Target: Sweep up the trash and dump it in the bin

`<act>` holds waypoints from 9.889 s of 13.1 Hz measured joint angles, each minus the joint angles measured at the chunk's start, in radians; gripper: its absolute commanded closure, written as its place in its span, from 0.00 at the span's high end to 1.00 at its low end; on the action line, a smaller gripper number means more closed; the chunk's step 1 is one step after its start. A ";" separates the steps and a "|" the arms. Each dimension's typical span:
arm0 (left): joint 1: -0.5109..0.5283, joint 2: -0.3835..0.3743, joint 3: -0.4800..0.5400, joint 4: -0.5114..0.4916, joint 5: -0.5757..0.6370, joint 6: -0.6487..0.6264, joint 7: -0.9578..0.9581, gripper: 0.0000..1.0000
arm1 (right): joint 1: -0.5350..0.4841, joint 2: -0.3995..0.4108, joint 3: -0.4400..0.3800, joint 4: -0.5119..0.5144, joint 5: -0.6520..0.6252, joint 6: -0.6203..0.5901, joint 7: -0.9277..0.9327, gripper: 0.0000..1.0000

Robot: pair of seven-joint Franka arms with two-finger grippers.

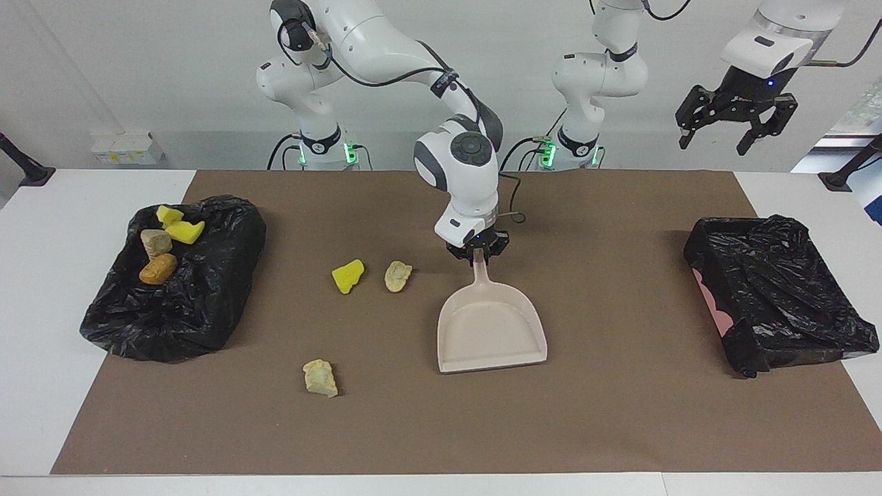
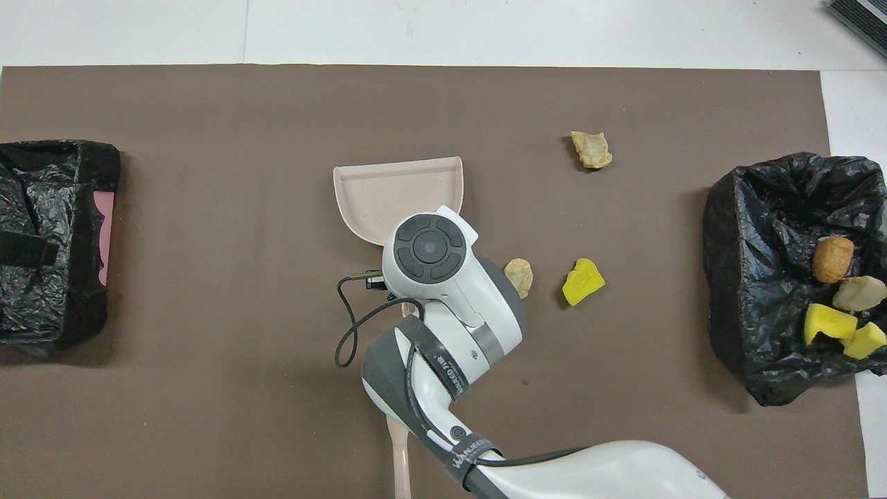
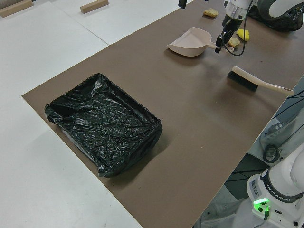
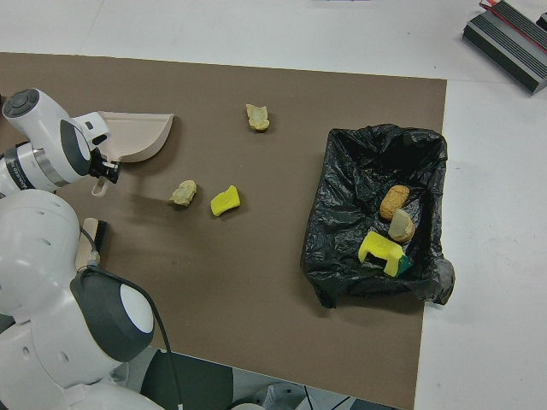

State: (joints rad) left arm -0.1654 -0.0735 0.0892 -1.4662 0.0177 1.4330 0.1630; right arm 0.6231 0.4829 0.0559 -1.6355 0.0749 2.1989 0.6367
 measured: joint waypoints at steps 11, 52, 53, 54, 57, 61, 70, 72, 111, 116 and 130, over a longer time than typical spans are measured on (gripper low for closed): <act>0.000 0.000 0.000 0.000 0.000 0.000 0.000 1.00 | 0.024 -0.037 0.012 0.020 0.001 -0.175 0.003 1.00; -0.520 0.382 -0.040 -0.421 -0.006 0.857 -0.698 0.00 | -0.257 -0.455 -0.008 -0.353 -0.036 -0.426 -0.160 0.00; -0.520 0.382 -0.037 -0.421 -0.006 0.856 -0.698 0.00 | -0.287 -0.433 -0.008 -0.327 -0.084 -0.423 -0.226 0.00; -0.520 0.382 -0.037 -0.422 -0.005 0.856 -0.698 0.00 | -0.321 -0.411 -0.008 -0.298 -0.129 -0.422 -0.291 0.00; -0.519 0.378 -0.033 -0.422 -0.003 0.856 -0.691 0.00 | -0.402 -0.331 -0.009 -0.202 -0.294 -0.422 -0.430 0.00; -0.453 0.303 -0.014 -0.413 -0.001 0.732 -0.476 0.00 | -0.458 -0.161 -0.009 -0.041 -0.510 -0.415 -0.569 0.00; -0.345 0.235 -0.010 -0.438 0.000 0.559 0.256 0.00 | -0.462 0.041 0.012 0.084 -0.627 -0.337 -0.673 0.00; -0.320 0.235 -0.010 -0.446 0.000 0.559 0.314 0.00 | -0.446 0.020 0.023 0.034 -0.606 -0.345 -0.698 0.00; -0.363 0.185 -0.025 -0.652 0.036 0.757 0.686 0.00 | -0.497 -0.551 0.079 -0.712 -0.057 -0.269 -0.313 0.00; -0.363 0.185 -0.025 -0.654 0.036 0.757 0.686 0.00 | -0.331 -0.509 0.084 -0.664 -0.008 -0.213 -0.192 0.00; -0.362 0.185 -0.023 -0.655 0.036 0.757 0.686 0.00 | -0.117 -0.271 0.099 -0.321 0.243 -0.263 -0.329 0.00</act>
State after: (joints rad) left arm -0.5273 0.1117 0.0662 -2.1213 0.0541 2.1897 0.8495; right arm 0.5064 0.2117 0.1547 -1.9562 0.3175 1.9364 0.3079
